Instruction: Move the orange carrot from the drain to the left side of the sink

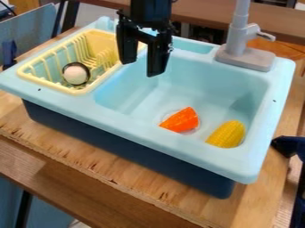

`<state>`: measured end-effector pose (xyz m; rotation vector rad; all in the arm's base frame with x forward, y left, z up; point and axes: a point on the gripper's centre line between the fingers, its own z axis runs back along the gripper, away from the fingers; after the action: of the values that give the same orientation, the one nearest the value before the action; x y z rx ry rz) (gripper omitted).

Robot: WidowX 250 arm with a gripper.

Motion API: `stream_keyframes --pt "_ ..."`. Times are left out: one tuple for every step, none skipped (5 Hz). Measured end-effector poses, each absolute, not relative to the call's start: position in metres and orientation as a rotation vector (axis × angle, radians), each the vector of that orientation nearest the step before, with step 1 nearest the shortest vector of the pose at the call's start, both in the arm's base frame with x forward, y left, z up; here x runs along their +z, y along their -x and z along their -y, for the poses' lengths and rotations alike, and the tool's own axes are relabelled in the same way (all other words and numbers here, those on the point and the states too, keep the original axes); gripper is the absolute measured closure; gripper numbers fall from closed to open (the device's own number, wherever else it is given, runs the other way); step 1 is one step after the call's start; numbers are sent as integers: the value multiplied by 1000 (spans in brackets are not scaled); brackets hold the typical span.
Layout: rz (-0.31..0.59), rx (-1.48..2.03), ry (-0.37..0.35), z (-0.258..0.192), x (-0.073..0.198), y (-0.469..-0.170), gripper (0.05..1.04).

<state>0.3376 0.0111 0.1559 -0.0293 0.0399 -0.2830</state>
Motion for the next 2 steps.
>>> stream_keyframes --pt "-76 -272 32 -11 143 -337 83" --pt "-51 -240 -33 12 134 -341 83"
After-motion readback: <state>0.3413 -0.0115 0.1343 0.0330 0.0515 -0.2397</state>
